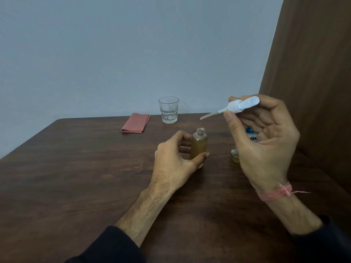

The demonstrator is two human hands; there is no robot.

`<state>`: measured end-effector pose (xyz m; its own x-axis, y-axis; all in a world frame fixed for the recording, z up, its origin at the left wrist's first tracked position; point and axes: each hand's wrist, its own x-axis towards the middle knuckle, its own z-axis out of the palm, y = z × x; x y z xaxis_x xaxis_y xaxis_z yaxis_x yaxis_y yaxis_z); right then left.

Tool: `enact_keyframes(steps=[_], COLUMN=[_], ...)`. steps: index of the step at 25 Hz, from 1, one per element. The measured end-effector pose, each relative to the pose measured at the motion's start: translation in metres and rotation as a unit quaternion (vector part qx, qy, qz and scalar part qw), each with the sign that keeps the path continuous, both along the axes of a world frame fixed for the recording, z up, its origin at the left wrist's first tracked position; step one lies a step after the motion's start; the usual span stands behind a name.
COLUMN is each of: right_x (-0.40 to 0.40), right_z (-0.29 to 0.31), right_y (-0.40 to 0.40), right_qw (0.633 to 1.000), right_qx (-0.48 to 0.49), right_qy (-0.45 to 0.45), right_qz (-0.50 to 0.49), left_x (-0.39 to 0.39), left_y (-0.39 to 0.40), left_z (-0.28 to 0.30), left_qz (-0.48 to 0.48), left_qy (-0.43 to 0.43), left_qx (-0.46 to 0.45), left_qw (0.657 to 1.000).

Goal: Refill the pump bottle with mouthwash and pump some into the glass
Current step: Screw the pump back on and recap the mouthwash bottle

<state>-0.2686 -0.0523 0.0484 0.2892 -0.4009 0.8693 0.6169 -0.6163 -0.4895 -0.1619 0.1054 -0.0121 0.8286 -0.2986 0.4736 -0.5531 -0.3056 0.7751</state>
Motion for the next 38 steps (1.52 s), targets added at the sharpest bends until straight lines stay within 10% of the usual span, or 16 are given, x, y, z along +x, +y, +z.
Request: enact_keyframes(steps=[18, 38], right_x=[0.005, 0.018], right_z=[-0.005, -0.031], right_y=[-0.007, -0.004], right_qw=[0.999, 0.961], right_qx=[0.010, 0.073], right_qy=[-0.035, 0.239], right_qz=[0.002, 0.120], left_x=[0.000, -0.005], left_y=[0.000, -0.001], left_z=[0.001, 0.002], left_qz=[-0.032, -0.063], left_qy=[-0.015, -0.009], left_qx=[-0.008, -0.010], left_qw=[0.999, 0.998])
